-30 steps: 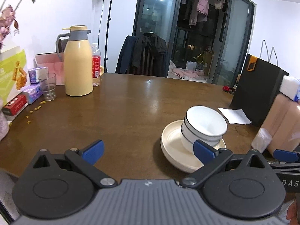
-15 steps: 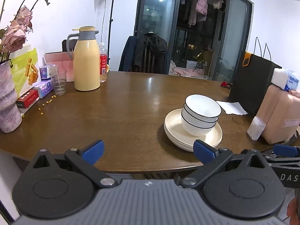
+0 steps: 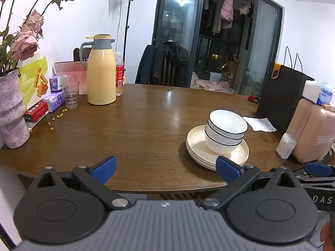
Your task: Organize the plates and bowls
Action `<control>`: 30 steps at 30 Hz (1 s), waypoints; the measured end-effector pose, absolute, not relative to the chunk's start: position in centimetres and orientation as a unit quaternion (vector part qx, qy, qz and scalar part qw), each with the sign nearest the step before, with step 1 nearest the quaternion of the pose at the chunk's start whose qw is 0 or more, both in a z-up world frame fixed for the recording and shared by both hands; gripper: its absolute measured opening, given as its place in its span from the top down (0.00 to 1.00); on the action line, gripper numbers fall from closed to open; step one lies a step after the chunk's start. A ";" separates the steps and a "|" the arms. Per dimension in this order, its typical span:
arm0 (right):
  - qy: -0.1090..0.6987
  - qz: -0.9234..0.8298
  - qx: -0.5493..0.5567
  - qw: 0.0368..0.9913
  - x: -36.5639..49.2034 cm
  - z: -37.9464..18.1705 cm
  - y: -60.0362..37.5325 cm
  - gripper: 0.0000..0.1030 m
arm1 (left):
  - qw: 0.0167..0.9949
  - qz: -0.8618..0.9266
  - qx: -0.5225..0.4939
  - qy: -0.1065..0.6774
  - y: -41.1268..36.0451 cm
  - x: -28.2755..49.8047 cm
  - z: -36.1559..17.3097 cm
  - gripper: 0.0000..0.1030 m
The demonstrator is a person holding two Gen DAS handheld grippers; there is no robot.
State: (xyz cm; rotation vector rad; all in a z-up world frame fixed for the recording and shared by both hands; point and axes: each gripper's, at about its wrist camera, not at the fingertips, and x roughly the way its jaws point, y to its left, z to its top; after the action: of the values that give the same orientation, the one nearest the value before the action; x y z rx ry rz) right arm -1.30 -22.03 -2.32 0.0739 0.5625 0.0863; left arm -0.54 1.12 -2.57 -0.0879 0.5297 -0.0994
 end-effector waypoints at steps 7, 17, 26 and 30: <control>0.277 0.044 0.036 0.959 -1.4 -2.2 -21.8 0.00 | 0.963 -0.048 -0.045 0.261 1.3 -0.6 -2.5 0.00; 0.277 0.044 0.035 0.959 -1.4 -2.1 -21.2 0.00 | 0.963 -0.048 -0.045 0.260 1.4 -0.6 -2.4 0.00; 0.276 0.044 0.034 0.959 -1.3 -2.0 -21.0 0.00 | 0.964 -0.048 -0.047 0.257 1.8 -0.7 -2.3 0.00; 0.276 0.045 0.034 0.959 -1.3 -2.0 -20.9 0.00 | 0.964 -0.048 -0.047 0.257 1.8 -0.7 -2.3 0.00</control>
State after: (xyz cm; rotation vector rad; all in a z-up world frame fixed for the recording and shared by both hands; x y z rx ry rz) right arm -1.27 -20.88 -2.01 0.0685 0.5600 0.0903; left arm -0.70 1.84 -2.29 -0.0959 0.5201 -0.0973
